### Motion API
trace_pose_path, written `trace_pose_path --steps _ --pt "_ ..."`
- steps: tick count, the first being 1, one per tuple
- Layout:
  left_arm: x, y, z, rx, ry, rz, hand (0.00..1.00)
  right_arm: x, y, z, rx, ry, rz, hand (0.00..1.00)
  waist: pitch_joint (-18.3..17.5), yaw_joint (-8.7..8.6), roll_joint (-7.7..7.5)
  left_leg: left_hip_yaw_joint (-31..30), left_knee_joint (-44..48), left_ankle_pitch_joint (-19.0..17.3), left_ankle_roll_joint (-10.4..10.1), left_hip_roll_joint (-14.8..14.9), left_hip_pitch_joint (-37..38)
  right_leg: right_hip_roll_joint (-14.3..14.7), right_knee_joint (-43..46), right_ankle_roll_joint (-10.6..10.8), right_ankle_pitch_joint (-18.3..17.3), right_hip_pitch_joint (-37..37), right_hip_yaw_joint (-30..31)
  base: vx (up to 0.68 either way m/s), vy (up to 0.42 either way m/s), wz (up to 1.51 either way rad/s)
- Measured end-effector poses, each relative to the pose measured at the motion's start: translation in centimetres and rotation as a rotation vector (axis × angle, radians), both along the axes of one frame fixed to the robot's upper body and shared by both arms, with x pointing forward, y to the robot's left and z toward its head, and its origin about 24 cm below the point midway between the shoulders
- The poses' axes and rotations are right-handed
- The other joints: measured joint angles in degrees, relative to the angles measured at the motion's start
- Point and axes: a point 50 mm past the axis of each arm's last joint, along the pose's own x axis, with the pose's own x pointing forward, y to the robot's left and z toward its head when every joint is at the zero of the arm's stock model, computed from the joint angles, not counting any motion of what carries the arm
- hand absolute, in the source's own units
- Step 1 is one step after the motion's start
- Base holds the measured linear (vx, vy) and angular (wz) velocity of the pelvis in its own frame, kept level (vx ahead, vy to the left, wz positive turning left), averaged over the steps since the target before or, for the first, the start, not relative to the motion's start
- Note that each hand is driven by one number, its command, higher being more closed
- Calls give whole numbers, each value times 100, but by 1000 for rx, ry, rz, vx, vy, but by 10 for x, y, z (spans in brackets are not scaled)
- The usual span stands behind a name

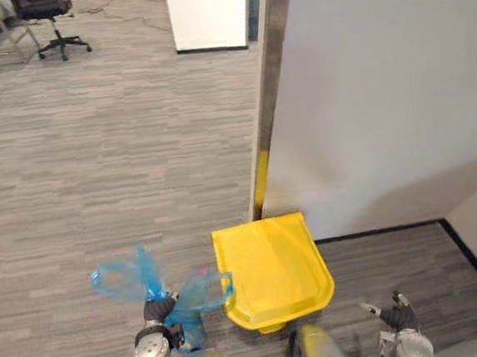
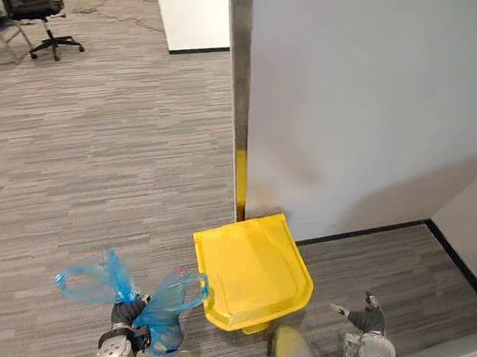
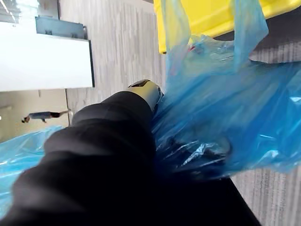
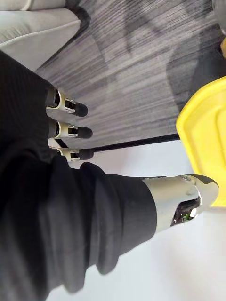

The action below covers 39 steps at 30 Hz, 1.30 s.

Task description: Gather rubbish on tea table into small bin, then transfer packed bag to large trash can.

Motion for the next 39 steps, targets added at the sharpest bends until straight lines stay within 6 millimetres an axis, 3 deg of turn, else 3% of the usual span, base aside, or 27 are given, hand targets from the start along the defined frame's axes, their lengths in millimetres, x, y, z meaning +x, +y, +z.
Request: trace_pose_path --steps 1,2,3,4,5,7,8,9,12,13,15,17,18,23,27,34,37,39 --pt "-1 2 1 2 -2 10 100 1 -1 0 -3 0 0 0 -32 54 -37 -45 16 48 -39 29 -110 59 -246 147 -254 88 -29 -131 -222 6" --pt "-2 -5 -2 -24 4 34 100 4 -6 2 -18 0 3 0 -80 139 68 -75 -58 339 -58 84 -361 249 -789 178 -461 100 -119 -119 -177 1" --pt "-3 -12 -3 -48 -1 47 100 10 -8 4 -28 -15 9 0 -130 220 197 0 -315 742 199 123 -521 361 -1464 -58 -624 187 -184 -152 -218 1" --pt "-2 -13 -2 -59 -9 52 100 13 -9 6 -32 -23 11 0 -133 243 208 55 -446 979 196 143 -611 390 -1749 -120 -665 187 -215 -155 -208 14" --pt "-1 -15 -1 -81 -23 67 100 21 -10 9 -38 -44 17 0 -133 221 352 67 -645 1366 147 215 -824 465 -2159 -161 -687 167 -369 -190 -185 30" --pt "1 -17 -1 -97 -31 75 100 26 -9 10 -35 -52 17 0 -104 192 386 40 -1024 1842 -117 246 -903 509 -2405 -325 -716 164 -639 -185 -150 54" --pt "2 -17 0 -103 -36 78 100 25 -9 8 -32 -41 11 0 -105 146 374 43 -1384 2169 -195 225 -886 472 -2546 -512 -680 196 -840 -178 -76 70" --pt "5 -17 3 -104 -55 79 100 27 -8 7 -32 -41 2 0 -39 91 278 233 -1160 1961 -128 247 -968 408 -2753 -754 -679 230 -1092 -191 -69 64" --pt "7 -15 6 -101 -66 74 100 27 -5 7 -27 -41 6 0 66 65 243 725 638 697 370 301 -1034 235 -2807 -806 -585 301 -1414 -229 20 48" --pt "8 -15 6 -102 -70 72 100 21 -7 5 -30 -25 1 0 60 53 241 796 1051 355 425 312 -841 142 -2860 -730 -540 342 -1509 -197 108 47" --pt "6 -15 5 -102 -64 73 100 14 -8 0 -25 7 -6 0 -49 -74 324 876 819 46 303 300 -409 74 -3009 -577 -424 388 -1657 -104 169 53" --pt "7 -12 2 -93 -48 69 100 10 -7 -8 -4 45 -18 0 -100 -242 423 964 -317 24 142 111 -89 64 -3259 -383 -215 379 -1770 -55 259 57" --pt "9 -8 -1 -77 -25 56 100 10 0 -14 25 67 -18 0 -124 -226 337 985 -777 330 227 -100 3 47 -3661 -331 73 430 -1760 -65 224 31" --pt "-1 -4 -10 -60 34 44 100 9 -3 -18 36 93 -34 0 -106 -244 459 1037 -1180 546 378 -307 262 78 -4539 -207 687 873 -1717 -69 166 -4" --pt "-6 2 -13 -39 62 45 100 13 -3 -20 48 98 -47 0 -87 -243 516 1132 -1392 722 425 -348 285 170 -4902 -257 1023 871 -1585 -93 35 -17" --pt "-11 9 -16 -23 83 69 100 16 -3 -19 47 96 -44 0 -54 -237 492 1290 -1267 692 461 -317 324 209 -4893 -288 1102 795 -1296 -108 -11 -17" --pt "-11 12 -15 -17 78 78 100 17 -5 -17 40 86 -46 0 16 -226 502 1290 -646 273 464 -208 74 226 -4662 -178 985 675 -1125 -73 28 -16" --pt "-10 13 -9 -9 48 75 100 19 -7 -12 26 55 -47 0 204 -240 510 1257 238 -253 527 -59 -126 125 -3887 -100 592 488 -1054 -75 105 -11"
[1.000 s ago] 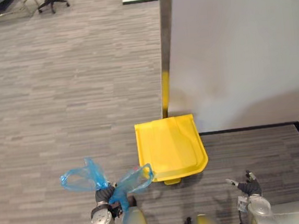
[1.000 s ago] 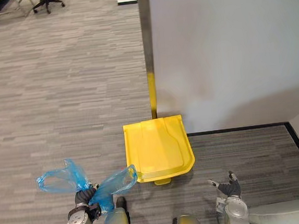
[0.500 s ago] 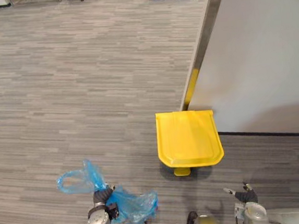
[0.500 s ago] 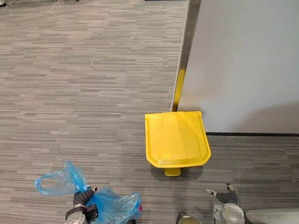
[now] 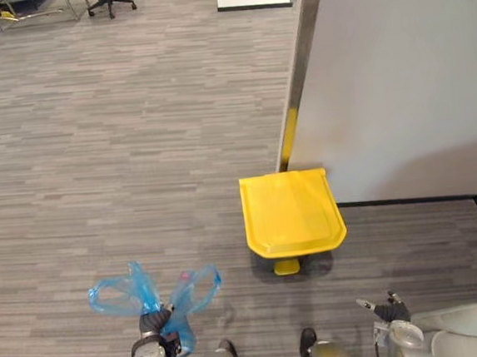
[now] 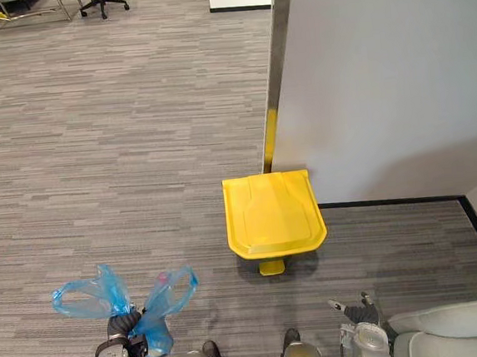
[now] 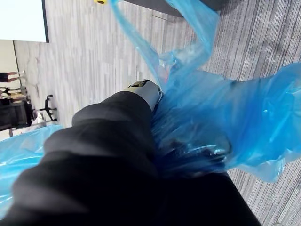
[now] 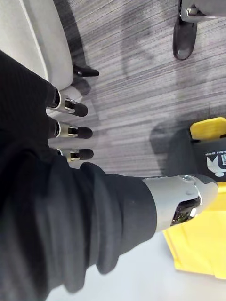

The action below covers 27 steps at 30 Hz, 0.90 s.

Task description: Gather rubbish on tea table into small bin, then transfer packed bag to large trash can.

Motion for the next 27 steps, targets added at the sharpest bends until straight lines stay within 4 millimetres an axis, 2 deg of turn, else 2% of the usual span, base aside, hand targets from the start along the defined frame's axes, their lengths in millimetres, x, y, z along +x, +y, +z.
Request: trace_pose_path --steps 1,2,3,4,5,7,8,10,11,12,13,14,15,16,17,18,20,23,27 --pt "1 2 3 8 -13 -2 100 0 0 3 -4 -22 -6 0 95 5 -56 -42 349 -287 40 35 -31 -136 705 64 -164 -173 -10 -37 82 1" --pt "2 2 4 10 -16 -3 100 1 -1 5 -6 -31 -7 0 163 -13 -77 -63 463 -385 83 35 -8 -221 1205 77 -164 -381 3 -25 50 1" --pt "4 4 5 16 -19 -4 100 2 0 6 0 -44 -12 0 324 -8 -66 -59 645 -516 185 67 81 -314 2068 19 -211 -836 47 7 25 -4" --pt "4 4 5 18 -20 -6 100 2 1 6 6 -46 -17 0 372 1 -93 -64 696 -567 238 84 140 -307 2150 -10 -272 -956 36 40 15 -2" --pt "7 4 6 25 -24 -18 100 3 1 6 9 -54 -20 0 458 5 -143 -95 786 -669 270 123 244 -314 1996 -45 -272 -1166 -70 105 -33 8" --pt "18 7 12 44 -45 -45 100 4 1 7 10 -58 -23 0 562 9 -210 -175 986 -842 303 155 284 -298 1133 36 -20 -1529 -333 135 -59 25" --pt "29 7 16 48 -68 -50 100 2 -1 7 6 -54 -30 0 655 -11 -263 -227 1195 -986 231 150 260 -303 264 217 275 -1550 -583 122 -94 52" --pt "40 3 16 38 -79 -51 100 -6 -10 6 -9 -33 -48 0 710 -10 -244 -460 1569 -1346 102 117 346 -350 144 49 515 -1433 -662 206 -180 60" --pt "46 -4 16 21 -87 -51 100 -8 -19 9 -28 -37 -67 0 745 -24 -115 -678 1650 -1488 17 182 415 -345 531 37 504 -1437 -661 326 -247 50" --pt "49 -8 17 11 -97 -53 100 -14 -27 9 -36 -31 -101 0 743 -17 8 -779 1468 -1508 -3 200 493 -343 1002 -71 326 -1571 -590 305 -228 54" --pt "50 -8 17 10 -97 -52 100 -18 -29 9 -37 -27 -122 0 736 -11 30 -846 1349 -1507 -6 195 563 -327 1203 -165 175 -1600 -402 359 -275 72" --pt "49 -8 14 8 -85 -45 100 -30 -36 7 -35 -6 -177 0 698 -61 51 -1065 1097 -1483 -69 180 746 -247 1406 -168 -39 -1528 -93 426 -285 79" --pt "42 -10 9 1 -58 -33 100 -45 -44 5 -36 25 -233 0 624 -104 179 -1276 824 -1443 -230 275 990 -187 1548 -143 -217 -1379 -291 435 -258 76" --pt "37 -10 6 -2 -45 -30 100 -48 -46 5 -37 30 -245 0 539 -149 244 -1324 745 -1400 -285 377 1043 -138 1563 -146 -351 -1299 -466 458 -210 50" --pt "35 -11 5 -3 -38 -36 100 -52 -45 4 -34 38 -250 0 398 -162 269 -1420 693 -1138 -364 502 1079 -40 1618 -255 -570 -1238 -601 497 -257 29" --pt "35 -16 4 -16 -39 -42 100 -51 -42 2 -20 31 -256 0 284 -163 219 -1421 582 -858 -425 589 1091 31 1623 -380 -661 -1186 -667 482 -267 15" --pt "37 -23 3 -42 -46 -52 100 -44 -36 1 5 5 -260 0 130 -163 210 -1389 351 -669 -576 710 1137 152 1538 -434 -704 -1167 -757 298 -189 -2" --pt "52 -29 11 -51 -88 -89 100 -29 -29 2 36 -32 -240 0 130 -224 197 -1386 -77 -569 -725 766 1148 182 1454 -462 -690 -1210 -875 159 -103 16" --pt "50 -12 14 3 -85 -91 100 6 -4 6 55 -66 -64 0 43 -203 38 -1243 -192 -594 -751 663 805 120 1416 -484 -572 -1598 -807 -63 27 6"
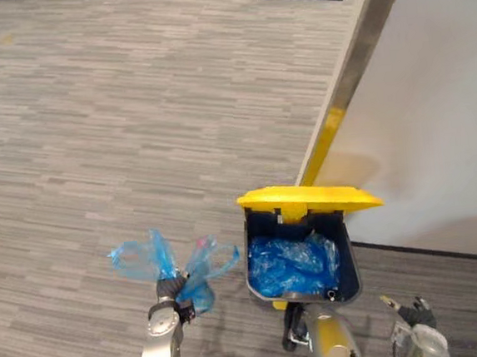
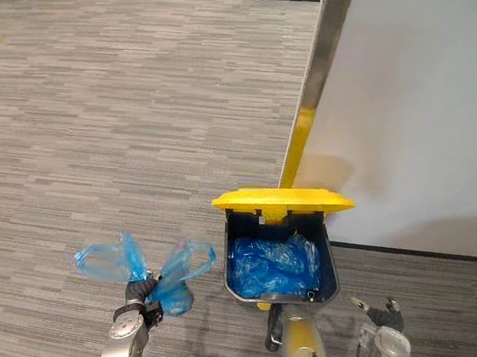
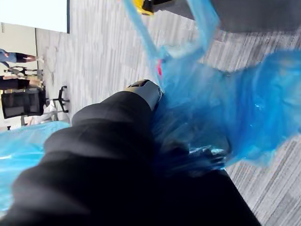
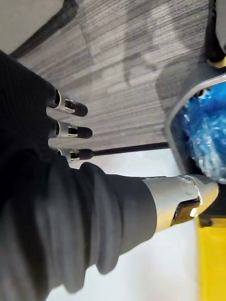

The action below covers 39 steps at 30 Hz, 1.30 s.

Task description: Gather rubbish on tea table into small bin, then transfer packed bag to large trash can.

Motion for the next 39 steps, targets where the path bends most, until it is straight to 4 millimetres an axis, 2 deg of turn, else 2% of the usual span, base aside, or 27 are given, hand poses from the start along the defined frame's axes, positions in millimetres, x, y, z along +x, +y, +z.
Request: trace_pose_path --steps 2,4,7,8,9,10,12,14,15,18,20,22,24,26,31,33,34,37,38,39 --pt "-3 8 1 25 6 5 100 24 20 5 1 -32 125 0 4 57 7 -11 -48 -222 -132 5 -163 0 34 59 39 -238 11 -117 32 -1" --pt "-9 12 -2 35 25 10 100 37 33 9 -8 -50 210 0 7 101 -9 -14 7 -253 -82 -18 -239 0 50 103 62 -305 76 -100 13 -4" --pt "-12 13 -3 38 32 15 100 72 55 26 -43 -133 368 0 28 178 48 -184 -4 -248 -87 -71 -413 34 66 110 58 -450 154 -54 -40 14" --pt "-9 13 -2 38 23 13 100 92 59 39 -67 -182 415 0 49 201 81 -309 -22 -205 -161 -81 -558 40 69 110 58 -572 145 -18 -73 23" --pt "-5 12 0 37 14 10 100 110 60 53 -103 -231 450 0 81 209 130 -375 -51 -154 -208 -77 -681 44 62 110 58 -652 92 -6 -76 24" --pt "-4 12 0 37 11 10 100 119 58 62 -127 -253 467 0 95 216 155 -430 -71 -94 -263 -72 -733 42 61 106 52 -679 50 25 -77 29" --pt "-2 13 2 43 2 11 100 155 46 102 -257 -349 514 0 146 222 239 -650 -248 77 -317 -41 -840 26 73 28 94 -717 -114 61 -93 32" --pt "2 16 6 54 -10 10 100 177 33 127 -346 -379 516 0 171 259 258 -744 -326 154 -383 31 -889 48 69 -1 108 -716 -185 51 -86 24" --pt "2 17 6 57 -11 10 100 181 29 133 -367 -384 511 0 173 269 262 -768 -349 172 -396 51 -900 66 58 -12 115 -714 -168 35 -71 25" --pt "8 23 14 85 -52 17 100 206 13 177 -508 -442 507 0 205 347 267 -832 -453 286 -427 119 -954 214 -169 -276 235 -679 -21 -29 -32 11" --pt "11 24 20 82 -92 27 100 216 6 199 -572 -465 513 0 251 383 262 -870 -452 345 -414 118 -1017 235 -338 -263 340 -637 -49 -96 -6 5" --pt "14 23 26 75 -132 22 100 221 7 209 -602 -478 531 0 339 388 255 -894 -461 387 -409 113 -1049 283 -600 -167 447 -568 -63 -103 24 -1" --pt "18 16 31 63 -166 -4 100 223 7 214 -611 -487 532 0 445 383 248 -907 -435 389 -382 94 -1114 292 -784 -6 592 -515 -59 -121 39 2" --pt "21 8 36 50 -191 -33 100 223 5 215 -616 -487 529 0 455 393 252 -914 -447 415 -345 84 -1143 308 -900 -12 685 -472 -58 -58 24 6" --pt "34 -31 62 -36 -342 -193 100 223 6 218 -574 -516 509 0 490 352 285 -993 -405 492 -348 -1 -1176 222 -965 -75 788 -391 -116 11 27 10" --pt "43 -53 80 -99 -426 -285 100 224 7 220 -546 -536 499 0 546 221 340 -1145 -420 578 -355 -11 -1230 150 -1005 -76 788 -263 -308 25 6 44" --pt "44 -58 83 -117 -442 -302 100 224 7 219 -539 -539 497 0 553 215 347 -1171 -443 612 -347 -13 -1237 134 -1025 -75 787 -233 -354 13 -9 43" --pt "51 -86 111 -208 -570 -410 100 224 9 222 -531 -554 496 0 572 214 329 -1242 -720 843 -351 -66 -1245 35 -1167 -35 753 -186 -535 -1 -19 39" --pt "54 -101 122 -244 -615 -475 100 224 8 225 -532 -568 491 0 626 151 316 -1191 -267 737 -264 -183 -1409 -108 -1211 -60 741 -163 -605 -26 68 36" --pt "57 -116 134 -267 -658 -542 100 224 9 226 -520 -579 488 0 689 77 335 -1089 158 627 -111 -260 -1640 -117 -1170 -36 737 -109 -648 -43 79 35"
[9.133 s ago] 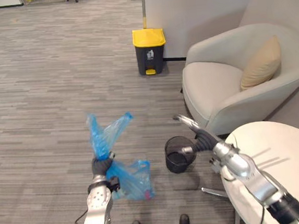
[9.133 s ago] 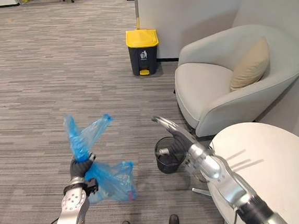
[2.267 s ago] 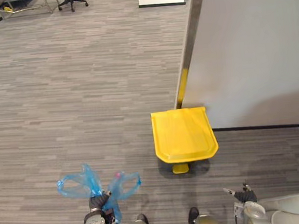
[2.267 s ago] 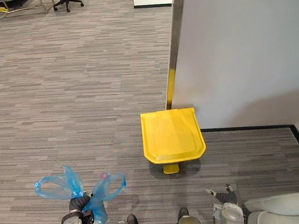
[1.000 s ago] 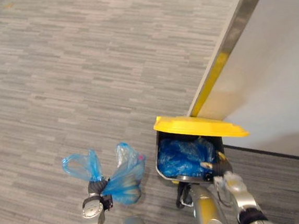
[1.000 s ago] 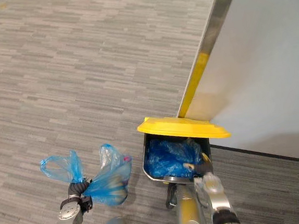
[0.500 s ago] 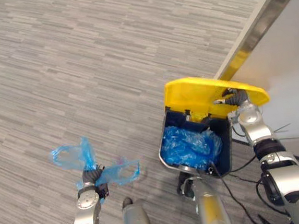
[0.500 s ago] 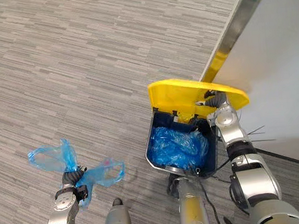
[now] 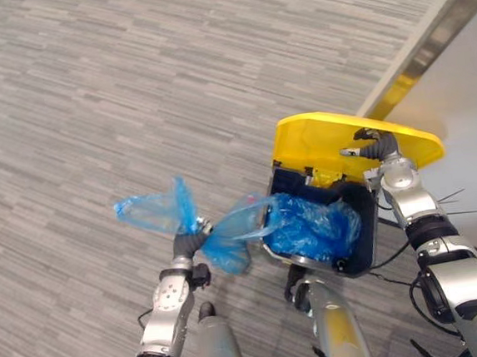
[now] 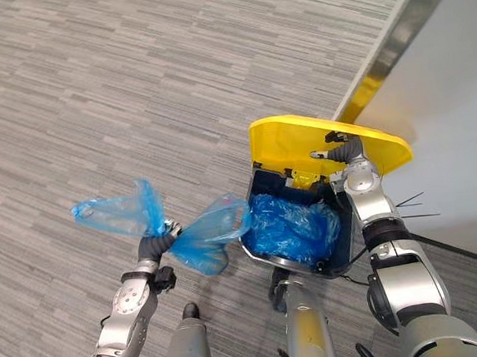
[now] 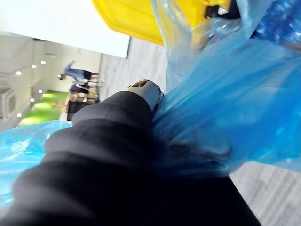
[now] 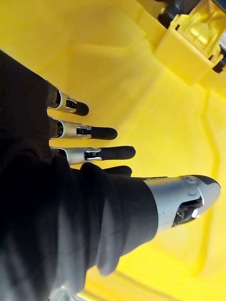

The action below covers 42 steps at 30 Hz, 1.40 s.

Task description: Gather rubbish on tea table into small bin, then transfer packed bag to large trash can.

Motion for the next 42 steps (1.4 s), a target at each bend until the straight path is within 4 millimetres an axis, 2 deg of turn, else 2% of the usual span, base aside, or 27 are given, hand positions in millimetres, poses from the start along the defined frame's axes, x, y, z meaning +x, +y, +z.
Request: trace_pose_path --steps 1,2,3,4,6,7,8,10,12,14,18,23,24,27,30,34,38,39,42 --pt "2 -8 6 -1 -24 -34 100 0 1 -1 8 0 2 0 13 -27 3 16 -2 -59 14 15 -31 -6 71 48 -29 -2 -1 -92 72 30" --pt "7 -26 20 -1 -84 -112 100 0 1 0 11 -1 1 0 74 -56 -50 -34 -116 -134 -37 -13 13 -13 130 73 -44 -17 73 -90 30 37" --pt "11 -41 33 5 -137 -175 100 0 1 0 13 -5 1 0 108 -115 -103 -137 -258 -63 -46 -81 9 41 70 94 -30 -31 233 -72 16 45" --pt "12 -47 39 5 -159 -200 100 0 1 1 15 -8 3 0 110 -155 -110 -176 -343 -16 -67 -101 47 65 11 109 -17 -30 286 5 -14 35" --pt "10 -73 59 -7 -243 -297 100 1 4 7 14 -34 18 0 113 -169 -109 -172 -346 34 -95 -97 8 134 -51 145 24 -71 384 56 -2 -1" --pt "10 -76 62 -5 -254 -308 100 1 4 7 14 -35 18 0 116 -178 -113 -168 -347 34 -95 -94 -5 139 -42 145 24 -73 385 61 17 -14" --pt "11 -92 78 16 -323 -363 100 1 3 10 11 -44 18 0 131 -214 -141 -127 -370 34 -96 -83 -44 146 -33 95 74 -113 413 62 16 -6" --pt "15 -109 92 33 -379 -394 100 1 3 10 10 -45 18 0 145 -256 -164 -62 -400 32 -101 -48 -26 165 -33 69 90 -120 463 108 18 -8" --pt "24 -116 96 61 -391 -380 100 1 3 11 10 -48 19 0 161 -285 -190 -5 -459 30 -102 -36 15 194 -52 61 96 -127 608 92 27 -7" --pt "35 -117 90 132 -376 -359 100 1 3 12 13 -51 19 0 184 -358 -232 14 -506 31 -101 -37 3 208 -68 50 102 -172 721 45 27 -7" --pt "56 -106 58 297 -261 -286 100 0 -6 22 -12 -76 6 0 292 -502 -421 19 -595 49 -128 -18 -158 273 -176 -9 161 -352 786 8 0 -5" --pt "78 -91 25 509 -124 -240 100 3 -7 32 1 -98 3 0 407 -568 -615 198 -564 58 -148 96 -218 359 -241 -118 244 -475 888 28 -6 -18" --pt "84 -85 23 557 -111 -233 100 8 -6 39 5 -111 2 0 462 -611 -643 252 -521 53 -144 90 -253 363 -255 -167 290 -524 939 1 12 -20" --pt "98 -76 28 642 -104 -204 100 16 0 63 14 -169 16 0 758 -726 -664 341 -160 -89 -77 103 -399 358 -268 -85 390 -566 1052 -67 42 -18" --pt "100 -70 24 676 -90 -191 100 21 6 81 11 -209 31 0 764 -792 -660 452 374 -310 -4 101 -814 392 -266 -17 533 -853 1207 -107 84 -31" --pt "101 -67 15 709 -56 -184 100 25 14 98 9 -257 49 0 862 -802 -646 641 803 -502 108 68 -1027 386 -168 65 623 -1078 1467 -84 92 -30" --pt "107 -72 23 742 -75 -177 100 31 36 113 46 -314 76 0 863 -788 -644 798 1212 -669 148 94 -1336 390 70 88 646 -1498 1649 -35 44 -26" --pt "108 -76 28 739 -88 -174 0 32 44 114 43 -318 99 0 865 -787 -639 837 1305 -714 149 126 -1396 409 121 88 646 -1568 1679 -16 12 -24" --pt "110 -82 36 700 -100 -150 0 31 72 118 66 -352 177 0 864 -744 -636 1140 1549 -881 156 307 -1398 537 221 91 648 -1694 1863 -9 15 -40"
